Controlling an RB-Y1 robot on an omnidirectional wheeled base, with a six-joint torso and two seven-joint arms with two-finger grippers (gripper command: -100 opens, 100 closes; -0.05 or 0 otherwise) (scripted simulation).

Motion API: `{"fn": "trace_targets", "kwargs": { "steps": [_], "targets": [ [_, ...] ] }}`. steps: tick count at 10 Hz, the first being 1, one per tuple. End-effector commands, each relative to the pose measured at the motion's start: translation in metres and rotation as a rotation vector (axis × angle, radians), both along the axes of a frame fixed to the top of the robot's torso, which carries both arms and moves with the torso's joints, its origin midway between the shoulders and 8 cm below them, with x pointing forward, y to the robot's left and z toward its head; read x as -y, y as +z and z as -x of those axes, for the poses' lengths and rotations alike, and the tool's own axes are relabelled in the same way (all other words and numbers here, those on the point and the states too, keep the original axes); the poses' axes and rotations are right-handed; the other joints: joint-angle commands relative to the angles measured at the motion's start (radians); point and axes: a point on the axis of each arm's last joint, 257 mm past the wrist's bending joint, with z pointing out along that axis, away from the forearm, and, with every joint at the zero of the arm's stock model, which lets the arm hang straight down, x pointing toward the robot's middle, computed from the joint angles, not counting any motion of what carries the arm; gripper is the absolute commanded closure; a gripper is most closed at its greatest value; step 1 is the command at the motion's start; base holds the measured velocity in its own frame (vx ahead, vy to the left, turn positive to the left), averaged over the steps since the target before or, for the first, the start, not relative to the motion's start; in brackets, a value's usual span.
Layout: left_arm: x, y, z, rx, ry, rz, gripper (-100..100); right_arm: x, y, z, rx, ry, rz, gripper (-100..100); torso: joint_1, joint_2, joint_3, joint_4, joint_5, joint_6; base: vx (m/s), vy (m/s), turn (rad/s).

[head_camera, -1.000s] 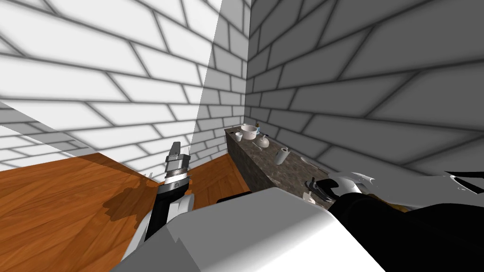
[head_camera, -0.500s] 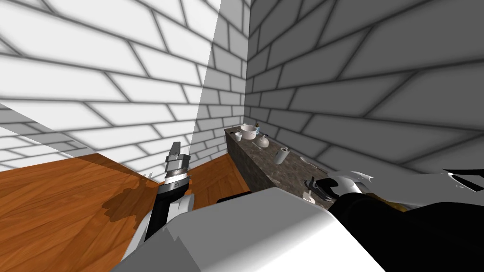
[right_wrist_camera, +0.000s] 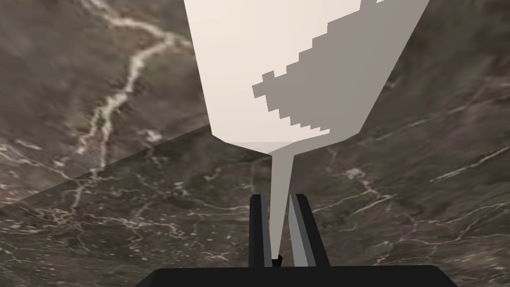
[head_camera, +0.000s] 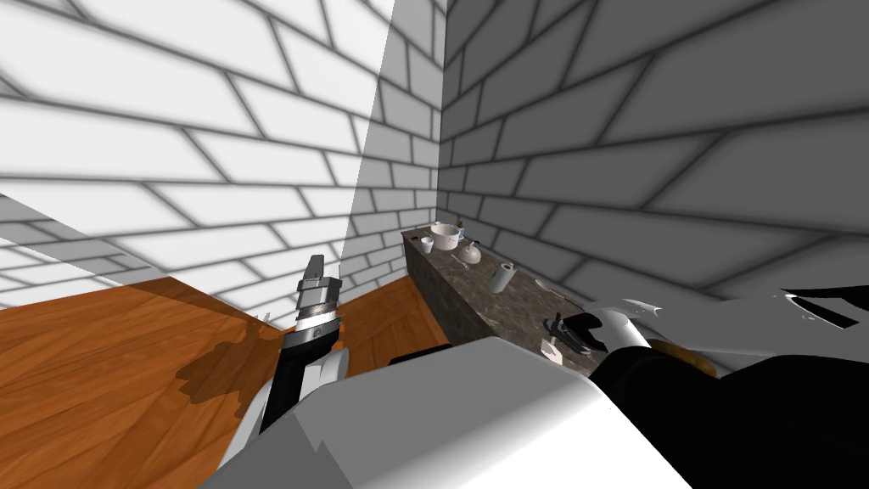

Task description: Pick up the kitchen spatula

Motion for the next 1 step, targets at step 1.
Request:
{"fn": "trace_targets", "kwargs": {
  "steps": [1],
  "targets": [
    [0.0, 0.0, 0.0, 0.0, 0.0, 0.0, 0, 0.0, 0.0, 0.0, 0.0, 0.0, 0.0, 0, 0.0, 0.0, 0.0, 0.0, 0.0, 0.0, 0.0, 0.0, 0.0]
  ]
}}
